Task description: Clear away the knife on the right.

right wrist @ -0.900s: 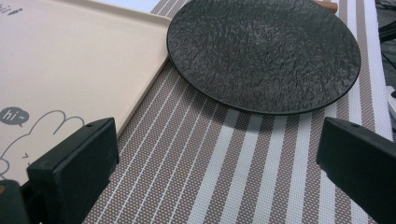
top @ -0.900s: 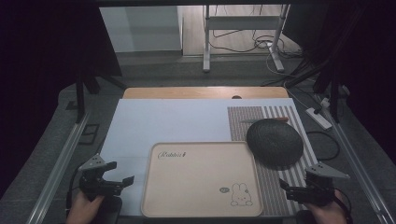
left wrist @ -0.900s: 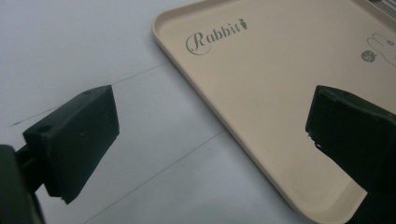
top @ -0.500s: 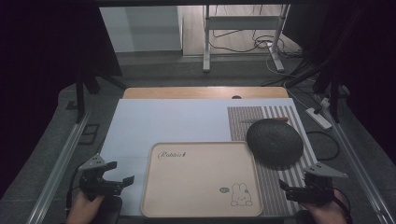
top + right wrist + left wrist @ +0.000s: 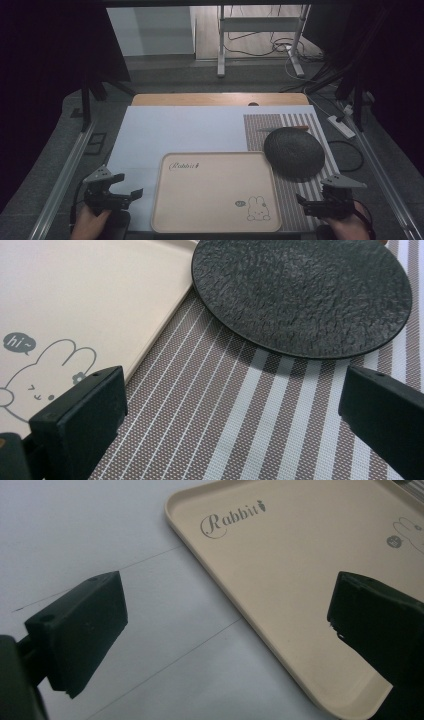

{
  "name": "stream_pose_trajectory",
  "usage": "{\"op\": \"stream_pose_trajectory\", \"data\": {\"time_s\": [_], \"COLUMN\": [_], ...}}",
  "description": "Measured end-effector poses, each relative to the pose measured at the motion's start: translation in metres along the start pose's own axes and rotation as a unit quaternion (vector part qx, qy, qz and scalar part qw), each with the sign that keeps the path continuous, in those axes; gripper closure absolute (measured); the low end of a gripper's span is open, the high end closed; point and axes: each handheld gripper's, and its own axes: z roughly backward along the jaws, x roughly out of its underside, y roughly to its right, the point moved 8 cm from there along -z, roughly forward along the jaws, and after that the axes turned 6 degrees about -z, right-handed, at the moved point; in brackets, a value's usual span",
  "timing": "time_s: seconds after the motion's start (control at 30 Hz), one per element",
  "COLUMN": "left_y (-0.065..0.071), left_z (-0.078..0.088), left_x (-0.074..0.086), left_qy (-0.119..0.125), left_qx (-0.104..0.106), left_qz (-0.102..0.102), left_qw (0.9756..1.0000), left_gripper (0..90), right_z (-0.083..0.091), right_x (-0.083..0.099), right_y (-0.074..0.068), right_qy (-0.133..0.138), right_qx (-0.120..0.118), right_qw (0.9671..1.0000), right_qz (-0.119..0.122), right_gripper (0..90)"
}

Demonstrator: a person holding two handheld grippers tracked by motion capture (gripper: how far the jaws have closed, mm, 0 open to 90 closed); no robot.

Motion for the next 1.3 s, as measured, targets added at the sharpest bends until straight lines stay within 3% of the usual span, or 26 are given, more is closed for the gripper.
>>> {"op": "stream_pose_trajectory", "data": {"time_s": [0.43,0.93,1.3], "left_y": [0.000,0.000,-0.001], "left_z": [0.000,-0.001,-0.002], "left_x": [0.000,0.000,0.000], "left_qy": [-0.001,-0.004,-0.009], "left_qx": [-0.001,0.001,0.000], "left_qz": [0.000,0.001,0.003], "left_qw": [1.0000,1.0000,1.0000], "left_gripper": [2.7,2.7,2.7], "right_z": [-0.001,-0.007,-0.024], "right_x": [-0.009,-0.024,-0.033], "right_y": [-0.005,-0.005,0.003], "right_qy": [0.012,0.026,0.008], "right_qx": [-0.025,-0.029,-0.045], "right_qw": [0.9996,0.9991,0.9990], "right_qz": [0.000,0.017,0.006], "right_gripper": [0.0,0.0,0.0]}}
